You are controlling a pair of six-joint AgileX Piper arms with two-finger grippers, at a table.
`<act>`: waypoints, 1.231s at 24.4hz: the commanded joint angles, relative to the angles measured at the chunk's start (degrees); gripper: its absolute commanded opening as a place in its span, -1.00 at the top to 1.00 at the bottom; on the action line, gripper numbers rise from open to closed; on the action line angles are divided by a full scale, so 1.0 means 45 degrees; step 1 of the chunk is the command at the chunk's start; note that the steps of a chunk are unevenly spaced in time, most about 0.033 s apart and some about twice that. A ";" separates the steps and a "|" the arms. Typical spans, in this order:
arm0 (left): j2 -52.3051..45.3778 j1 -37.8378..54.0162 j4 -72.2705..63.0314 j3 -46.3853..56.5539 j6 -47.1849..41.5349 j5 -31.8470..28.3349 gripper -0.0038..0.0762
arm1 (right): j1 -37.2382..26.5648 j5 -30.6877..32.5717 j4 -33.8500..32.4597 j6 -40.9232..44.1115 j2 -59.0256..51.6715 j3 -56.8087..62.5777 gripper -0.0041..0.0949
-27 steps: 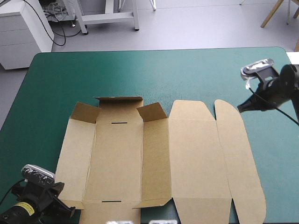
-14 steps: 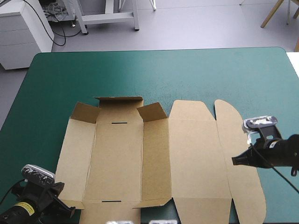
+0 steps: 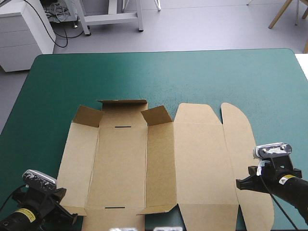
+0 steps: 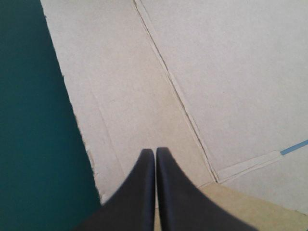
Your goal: Fold the box
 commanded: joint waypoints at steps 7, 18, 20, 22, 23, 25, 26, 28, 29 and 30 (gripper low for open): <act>0.0222 0.0003 -0.1118 -0.0580 -0.0346 0.0325 0.93 | -0.0061 -0.1920 0.0602 -0.0036 -0.1009 0.0196 0.96; 0.3883 0.0003 -0.2475 -0.4805 -0.1793 0.2501 0.93 | -0.0061 -0.2644 0.0985 -0.0070 -0.0986 0.0560 0.96; 0.4543 0.0003 -0.2622 -0.5225 -0.1793 0.2501 0.93 | -0.0061 -0.2793 0.0985 -0.0070 -0.0986 0.0605 0.96; 0.5184 0.0003 -0.2623 -0.5603 -0.1793 0.2281 0.93 | -0.0061 -0.2838 0.0985 -0.0070 -0.0986 0.0616 0.96; 0.5481 0.0003 -0.2493 -0.5756 -0.1793 0.2030 0.93 | -0.0061 -0.2838 0.0985 -0.0070 -0.0986 0.0616 0.96; 0.5947 0.0003 -0.2244 -0.5965 -0.1973 0.1261 0.93 | -0.0061 -0.2838 0.0985 -0.0070 -0.0986 0.0616 0.96; 0.6180 0.0003 -0.2221 -0.6069 -0.2215 0.0709 0.93 | -0.0061 -0.2838 0.0985 -0.0070 -0.0986 0.0616 0.96; 0.6657 0.0003 -0.2221 -0.6232 -0.2319 -0.0137 0.93 | -0.0061 -0.2838 0.0985 -0.0070 -0.0986 0.0616 0.96; 0.6979 0.0003 -0.2092 -0.6377 -0.2319 -0.0299 0.93 | -0.0061 -0.2838 0.0985 -0.0070 -0.0986 0.0616 0.96; 0.7334 0.0003 -0.1875 -0.6504 -0.2319 -0.0313 0.93 | -0.0061 -0.2838 0.0985 -0.0070 -0.0986 0.0616 0.96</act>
